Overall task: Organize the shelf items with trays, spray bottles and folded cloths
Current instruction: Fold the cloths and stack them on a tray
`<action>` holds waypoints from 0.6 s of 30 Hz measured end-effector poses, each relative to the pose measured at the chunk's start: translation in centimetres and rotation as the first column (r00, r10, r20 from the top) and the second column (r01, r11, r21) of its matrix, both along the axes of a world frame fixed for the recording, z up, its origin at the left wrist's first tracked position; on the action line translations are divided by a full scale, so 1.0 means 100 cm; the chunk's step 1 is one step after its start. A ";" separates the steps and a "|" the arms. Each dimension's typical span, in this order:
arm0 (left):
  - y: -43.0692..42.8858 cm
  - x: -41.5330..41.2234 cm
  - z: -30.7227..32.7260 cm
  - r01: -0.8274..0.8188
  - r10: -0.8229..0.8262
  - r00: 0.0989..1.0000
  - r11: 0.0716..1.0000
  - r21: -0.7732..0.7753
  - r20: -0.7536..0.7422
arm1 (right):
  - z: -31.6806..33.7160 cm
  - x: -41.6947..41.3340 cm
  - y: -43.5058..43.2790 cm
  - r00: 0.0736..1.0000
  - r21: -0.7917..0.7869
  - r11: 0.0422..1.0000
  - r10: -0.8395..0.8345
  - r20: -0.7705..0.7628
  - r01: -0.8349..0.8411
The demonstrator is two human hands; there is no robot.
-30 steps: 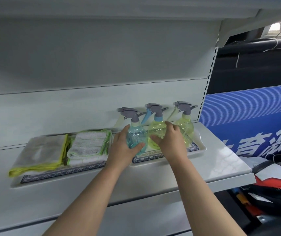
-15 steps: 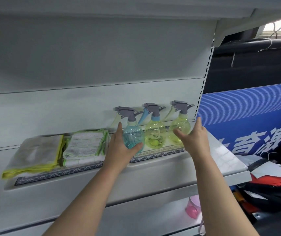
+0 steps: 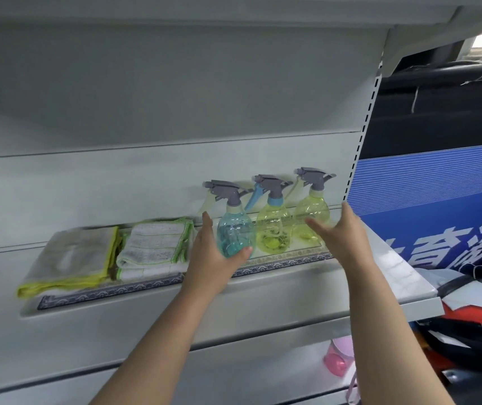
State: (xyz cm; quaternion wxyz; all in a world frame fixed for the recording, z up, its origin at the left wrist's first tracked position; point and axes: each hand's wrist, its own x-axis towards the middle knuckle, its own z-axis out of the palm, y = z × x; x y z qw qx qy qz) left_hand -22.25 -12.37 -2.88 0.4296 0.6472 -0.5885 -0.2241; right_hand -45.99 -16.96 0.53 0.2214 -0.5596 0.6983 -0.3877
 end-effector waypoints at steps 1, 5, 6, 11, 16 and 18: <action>0.006 -0.001 -0.002 -0.016 0.016 1.000 1.000 -0.002 -0.019 | -0.001 -0.003 0.008 1.000 -0.012 1.000 -0.027 0.010 0.027; 0.030 -0.005 -0.017 -0.045 0.045 0.995 0.999 -0.001 -0.095 | -0.016 -0.005 0.036 0.996 -0.057 0.994 -0.091 0.022 0.092; 0.037 -0.008 -0.019 -0.047 0.048 0.993 0.999 0.019 -0.104 | -0.021 -0.004 0.039 0.995 -0.058 0.994 -0.094 0.035 0.096; 0.049 -0.019 -0.018 -0.022 0.043 0.990 0.988 0.150 -0.133 | -0.040 0.005 0.037 0.999 0.044 0.999 -0.028 0.020 0.027; 0.050 -0.030 -0.005 0.015 0.022 0.987 0.975 0.223 -0.162 | -0.040 0.009 0.036 0.997 0.042 0.998 -0.048 -0.068 0.051; 0.049 -0.033 0.001 0.034 0.014 0.981 0.969 0.245 -0.192 | -0.037 0.007 0.033 0.997 0.039 0.998 -0.052 -0.064 0.055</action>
